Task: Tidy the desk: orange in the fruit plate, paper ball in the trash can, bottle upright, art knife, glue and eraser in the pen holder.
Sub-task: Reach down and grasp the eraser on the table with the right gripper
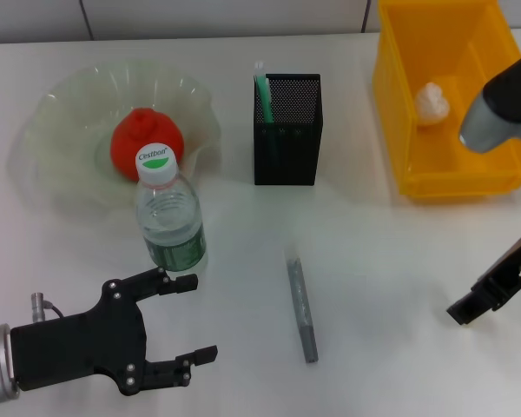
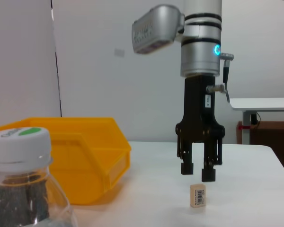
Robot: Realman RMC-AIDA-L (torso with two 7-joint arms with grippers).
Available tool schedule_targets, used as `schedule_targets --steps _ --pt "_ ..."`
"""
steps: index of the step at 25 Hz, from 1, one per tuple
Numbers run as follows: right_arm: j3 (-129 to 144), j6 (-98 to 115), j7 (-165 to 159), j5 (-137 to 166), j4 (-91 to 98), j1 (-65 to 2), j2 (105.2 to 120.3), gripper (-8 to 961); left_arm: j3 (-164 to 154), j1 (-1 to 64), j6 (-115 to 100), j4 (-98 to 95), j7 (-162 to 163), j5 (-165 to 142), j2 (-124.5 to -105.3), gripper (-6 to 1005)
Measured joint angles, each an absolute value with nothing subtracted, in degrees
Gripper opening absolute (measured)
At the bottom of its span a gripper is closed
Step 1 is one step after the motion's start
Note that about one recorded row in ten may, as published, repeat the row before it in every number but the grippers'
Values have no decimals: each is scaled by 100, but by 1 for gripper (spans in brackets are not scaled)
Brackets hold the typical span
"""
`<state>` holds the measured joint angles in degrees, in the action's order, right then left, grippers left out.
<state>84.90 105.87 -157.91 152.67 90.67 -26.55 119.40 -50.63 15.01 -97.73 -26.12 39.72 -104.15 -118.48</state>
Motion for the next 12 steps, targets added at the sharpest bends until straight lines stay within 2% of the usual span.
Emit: schedule_targets --steps 6,7,12 --pt "8591 10476 -15843 15388 8748 -2707 11944 640 -5055 1503 -9773 -2610 3954 -10415 -11848 815" --pt "8634 10405 -15843 15390 8630 -2712 11944 568 -5058 1503 -9773 -2610 3952 -10415 -11848 815" --pt "8711 10168 -15824 15401 8248 -2801 11945 537 -5056 1503 -9774 -2610 3950 -10415 -11848 815"
